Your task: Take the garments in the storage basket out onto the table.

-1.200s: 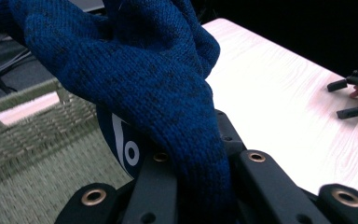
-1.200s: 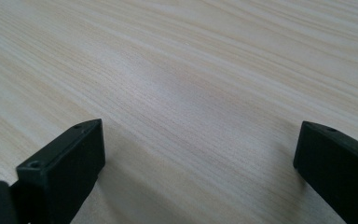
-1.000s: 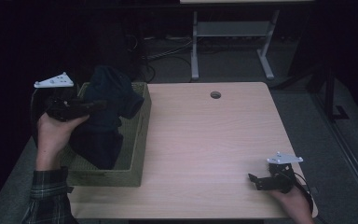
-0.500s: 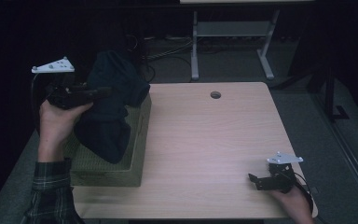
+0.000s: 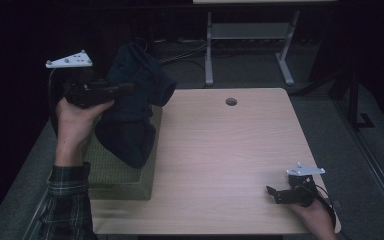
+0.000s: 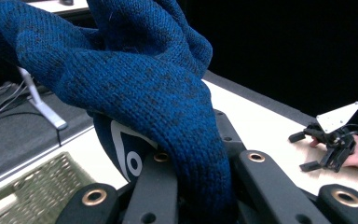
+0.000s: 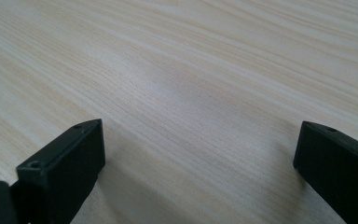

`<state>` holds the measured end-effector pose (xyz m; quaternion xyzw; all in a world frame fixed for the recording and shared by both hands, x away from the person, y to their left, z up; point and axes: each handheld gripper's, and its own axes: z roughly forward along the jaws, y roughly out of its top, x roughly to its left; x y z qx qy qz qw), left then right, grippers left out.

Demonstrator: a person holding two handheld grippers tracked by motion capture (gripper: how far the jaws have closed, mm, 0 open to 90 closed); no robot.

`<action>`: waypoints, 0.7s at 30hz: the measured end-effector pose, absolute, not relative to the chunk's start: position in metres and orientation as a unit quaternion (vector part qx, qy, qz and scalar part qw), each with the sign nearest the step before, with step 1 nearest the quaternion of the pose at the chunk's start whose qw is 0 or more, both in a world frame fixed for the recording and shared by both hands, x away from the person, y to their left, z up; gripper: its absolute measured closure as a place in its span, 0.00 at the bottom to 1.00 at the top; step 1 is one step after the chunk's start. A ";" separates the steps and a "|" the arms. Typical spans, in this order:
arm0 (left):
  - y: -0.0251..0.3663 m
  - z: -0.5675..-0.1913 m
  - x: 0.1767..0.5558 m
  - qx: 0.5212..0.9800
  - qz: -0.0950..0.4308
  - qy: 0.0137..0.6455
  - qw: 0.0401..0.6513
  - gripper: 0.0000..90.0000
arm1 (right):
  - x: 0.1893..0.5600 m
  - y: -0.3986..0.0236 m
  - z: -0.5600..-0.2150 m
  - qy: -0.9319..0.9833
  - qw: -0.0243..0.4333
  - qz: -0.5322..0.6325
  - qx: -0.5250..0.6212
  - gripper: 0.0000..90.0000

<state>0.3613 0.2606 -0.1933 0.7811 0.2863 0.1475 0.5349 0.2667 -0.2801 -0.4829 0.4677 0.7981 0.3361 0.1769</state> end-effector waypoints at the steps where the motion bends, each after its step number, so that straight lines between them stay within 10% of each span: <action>1: 0.258 -0.193 0.362 0.782 0.146 0.284 0.536 0.91 | 0.267 -0.280 -0.483 0.798 0.177 0.336 0.468 0.02; 21: 0.180 -0.206 0.369 0.785 0.094 0.230 0.567 0.91 | 0.267 -0.280 -0.483 0.798 0.177 0.336 0.468 0.02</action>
